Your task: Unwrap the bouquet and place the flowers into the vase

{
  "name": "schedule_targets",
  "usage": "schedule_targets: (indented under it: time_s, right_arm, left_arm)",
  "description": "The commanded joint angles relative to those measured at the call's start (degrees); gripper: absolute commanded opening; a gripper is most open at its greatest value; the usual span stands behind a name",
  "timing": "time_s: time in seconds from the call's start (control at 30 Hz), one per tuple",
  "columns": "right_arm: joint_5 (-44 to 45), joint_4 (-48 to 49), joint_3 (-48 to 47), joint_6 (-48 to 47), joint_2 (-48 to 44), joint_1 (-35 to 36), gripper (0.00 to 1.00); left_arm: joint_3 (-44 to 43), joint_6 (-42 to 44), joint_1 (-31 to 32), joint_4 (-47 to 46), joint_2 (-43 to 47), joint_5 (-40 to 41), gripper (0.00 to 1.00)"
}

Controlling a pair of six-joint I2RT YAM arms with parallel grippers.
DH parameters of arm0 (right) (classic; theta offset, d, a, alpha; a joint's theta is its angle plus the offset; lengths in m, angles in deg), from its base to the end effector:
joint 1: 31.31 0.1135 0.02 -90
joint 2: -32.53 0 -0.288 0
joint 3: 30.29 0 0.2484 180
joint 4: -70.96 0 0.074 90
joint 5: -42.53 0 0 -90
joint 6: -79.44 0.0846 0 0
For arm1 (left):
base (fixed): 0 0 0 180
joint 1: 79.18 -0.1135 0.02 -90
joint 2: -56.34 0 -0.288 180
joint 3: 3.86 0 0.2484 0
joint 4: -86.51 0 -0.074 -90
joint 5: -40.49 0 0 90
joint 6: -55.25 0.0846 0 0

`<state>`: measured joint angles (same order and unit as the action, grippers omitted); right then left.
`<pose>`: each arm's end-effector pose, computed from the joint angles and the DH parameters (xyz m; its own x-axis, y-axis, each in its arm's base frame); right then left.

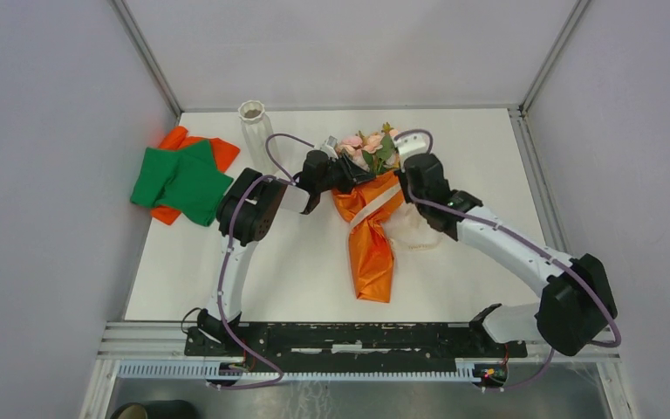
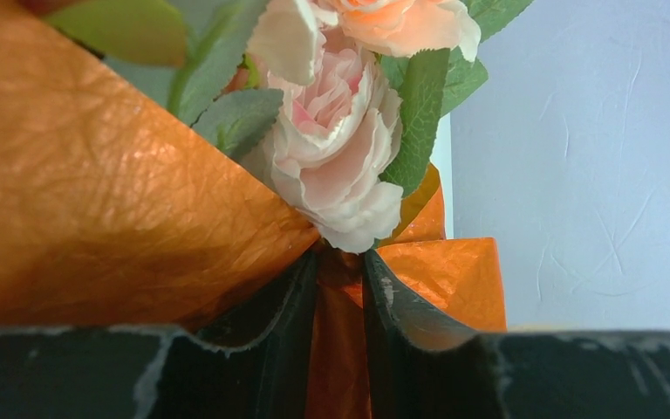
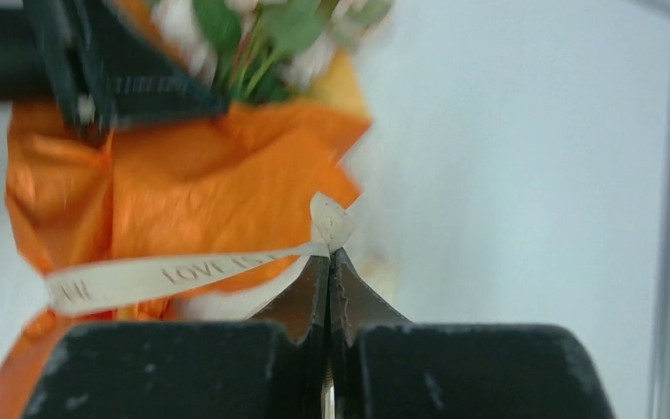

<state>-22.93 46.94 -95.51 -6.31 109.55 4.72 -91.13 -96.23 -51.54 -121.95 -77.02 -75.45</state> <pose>0.2802 0.1603 0.2550 -0.4915 -0.2741 -0.8266 -0.2269 0.9567 -0.1823 0.4550 -0.2801 0.0985 -0.8192 -0.4629 -0.3386 0.1398 0.4115 -0.9006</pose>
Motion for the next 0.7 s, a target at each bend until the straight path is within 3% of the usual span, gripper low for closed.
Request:
schedule_targets:
  time_s: [0.0,0.13,0.33,0.4,0.57,0.6,0.67]
  right_arm:
    - [0.96,-5.69,-12.43,-5.81,-3.10,-7.19,0.00]
    - [-1.61,-9.61,-22.74,-7.59,-5.99,-15.75,0.00]
    - [-5.94,-13.71,-31.65,-8.24,-8.84,-25.99,0.00]
    - [-6.00,-13.51,-30.39,-8.25,-9.79,-26.54,0.00]
    - [-11.18,-8.17,-16.51,-6.60,-11.59,-26.64,0.02]
    - [-12.23,-7.13,-13.60,-6.49,-11.46,-26.64,0.06]
    - [-14.54,-5.34,-9.00,-6.93,-11.01,-26.55,0.26]
  left_arm:
    - [3.24,4.61,-0.19,9.02,-2.99,0.14,0.34]
    - [3.00,5.47,-0.19,10.22,-2.60,0.45,0.28]
    - [3.07,5.93,-0.15,10.66,-1.88,0.35,0.28]
    - [3.00,6.26,-0.05,11.04,-1.78,0.44,0.28]
    - [2.68,6.10,0.03,10.97,-2.10,0.18,0.29]
    - [2.76,6.22,0.07,10.97,-1.94,0.18,0.29]
    - [2.81,6.62,0.14,11.25,-1.42,0.19,0.30]
